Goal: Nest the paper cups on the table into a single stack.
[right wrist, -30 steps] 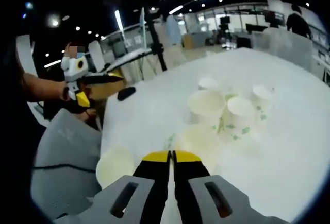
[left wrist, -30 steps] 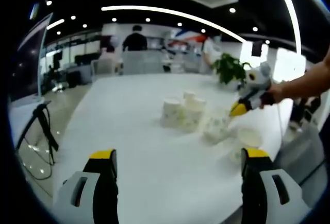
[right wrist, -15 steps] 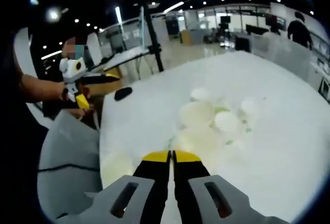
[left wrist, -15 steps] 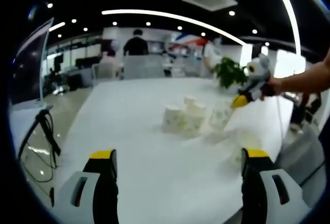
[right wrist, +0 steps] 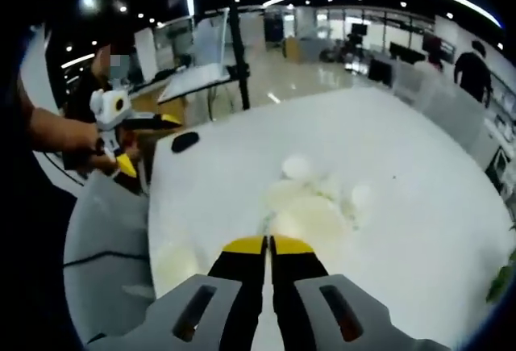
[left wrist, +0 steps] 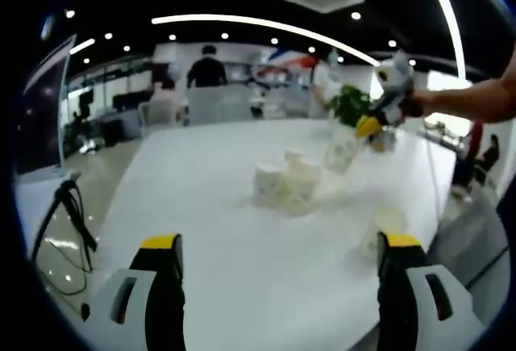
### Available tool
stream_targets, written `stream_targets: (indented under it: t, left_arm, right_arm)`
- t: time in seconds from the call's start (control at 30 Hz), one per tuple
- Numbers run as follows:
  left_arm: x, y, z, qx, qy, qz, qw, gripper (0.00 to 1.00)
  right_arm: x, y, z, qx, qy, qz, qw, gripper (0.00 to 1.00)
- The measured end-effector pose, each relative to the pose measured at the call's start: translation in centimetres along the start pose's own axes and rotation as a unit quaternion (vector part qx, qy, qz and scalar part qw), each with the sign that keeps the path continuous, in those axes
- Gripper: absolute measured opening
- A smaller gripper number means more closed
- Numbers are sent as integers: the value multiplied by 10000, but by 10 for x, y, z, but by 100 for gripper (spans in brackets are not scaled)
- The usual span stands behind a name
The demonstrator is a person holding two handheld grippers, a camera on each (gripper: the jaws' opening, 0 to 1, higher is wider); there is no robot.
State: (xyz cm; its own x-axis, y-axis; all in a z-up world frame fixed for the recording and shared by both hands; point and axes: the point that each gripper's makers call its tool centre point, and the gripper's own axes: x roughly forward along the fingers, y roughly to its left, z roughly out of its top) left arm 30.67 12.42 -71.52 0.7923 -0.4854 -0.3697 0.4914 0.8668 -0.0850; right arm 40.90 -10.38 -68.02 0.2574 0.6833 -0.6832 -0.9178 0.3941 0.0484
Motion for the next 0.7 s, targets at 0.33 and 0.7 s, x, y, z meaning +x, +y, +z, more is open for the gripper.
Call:
stream_targets:
  t: [0.33,0.7]
  left_arm:
    - [4,-8,11,-184,-165,-103,9996,98]
    - [3,-14,4,-1,18,-41,10000,99]
  right_arm:
    - [-15,-9,17,-804,784,-21,9937,0]
    - [-16,-9,28,-1394,1393,-263,9800,0]
